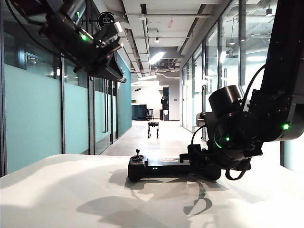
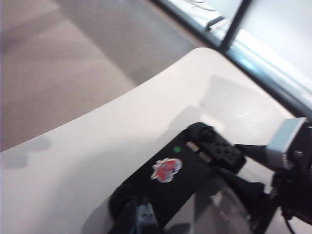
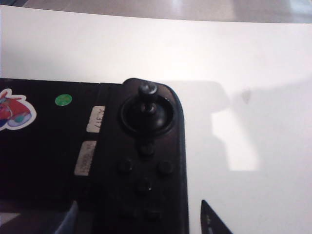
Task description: Push the left joystick on the remote control sitting on the white table forward to make the robot dog walk in a straight line until it approaches the door.
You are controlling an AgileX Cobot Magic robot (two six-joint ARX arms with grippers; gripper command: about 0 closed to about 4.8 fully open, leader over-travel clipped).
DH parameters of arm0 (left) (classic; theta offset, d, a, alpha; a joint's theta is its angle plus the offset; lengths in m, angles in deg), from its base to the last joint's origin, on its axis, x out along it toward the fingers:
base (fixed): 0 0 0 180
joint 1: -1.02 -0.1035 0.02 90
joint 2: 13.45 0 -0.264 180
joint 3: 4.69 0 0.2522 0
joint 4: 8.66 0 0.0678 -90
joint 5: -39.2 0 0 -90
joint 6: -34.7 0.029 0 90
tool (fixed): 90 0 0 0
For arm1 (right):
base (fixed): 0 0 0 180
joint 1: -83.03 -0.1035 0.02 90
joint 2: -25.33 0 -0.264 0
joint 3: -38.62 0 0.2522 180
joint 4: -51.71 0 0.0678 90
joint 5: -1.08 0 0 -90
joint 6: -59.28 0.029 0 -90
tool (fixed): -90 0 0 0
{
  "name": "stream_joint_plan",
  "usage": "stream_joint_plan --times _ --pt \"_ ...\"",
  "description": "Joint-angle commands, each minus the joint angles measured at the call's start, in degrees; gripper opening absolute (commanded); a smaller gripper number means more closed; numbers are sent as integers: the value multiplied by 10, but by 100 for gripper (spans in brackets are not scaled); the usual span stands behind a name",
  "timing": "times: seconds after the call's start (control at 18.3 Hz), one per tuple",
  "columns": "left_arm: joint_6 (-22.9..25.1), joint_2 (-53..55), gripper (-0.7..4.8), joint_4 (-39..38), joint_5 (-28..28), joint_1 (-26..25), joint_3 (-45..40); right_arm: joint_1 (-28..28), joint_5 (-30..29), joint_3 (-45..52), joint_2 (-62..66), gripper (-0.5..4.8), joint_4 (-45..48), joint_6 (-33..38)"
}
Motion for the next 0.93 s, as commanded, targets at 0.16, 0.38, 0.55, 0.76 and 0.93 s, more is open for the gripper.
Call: stream_joint_plan --times 0.16,0.38,0.55,0.76,0.93 --pt "-2 -15 -5 -9 39 1 1 0 1 47 -49 315 10 -4" --pt "-26 -30 -6 -16 71 1 -4 0 1 105 -112 223 16 -4" --pt "-26 -54 -5 -16 94 1 -19 0 1 141 -162 37 16 -4" --pt "-26 -114 -5 -16 126 1 -61 0 0 190 -238 -5 9 -4" --pt "-28 -179 -6 -5 173 1 -122 0 -10 230 -295 -5 9 -4"
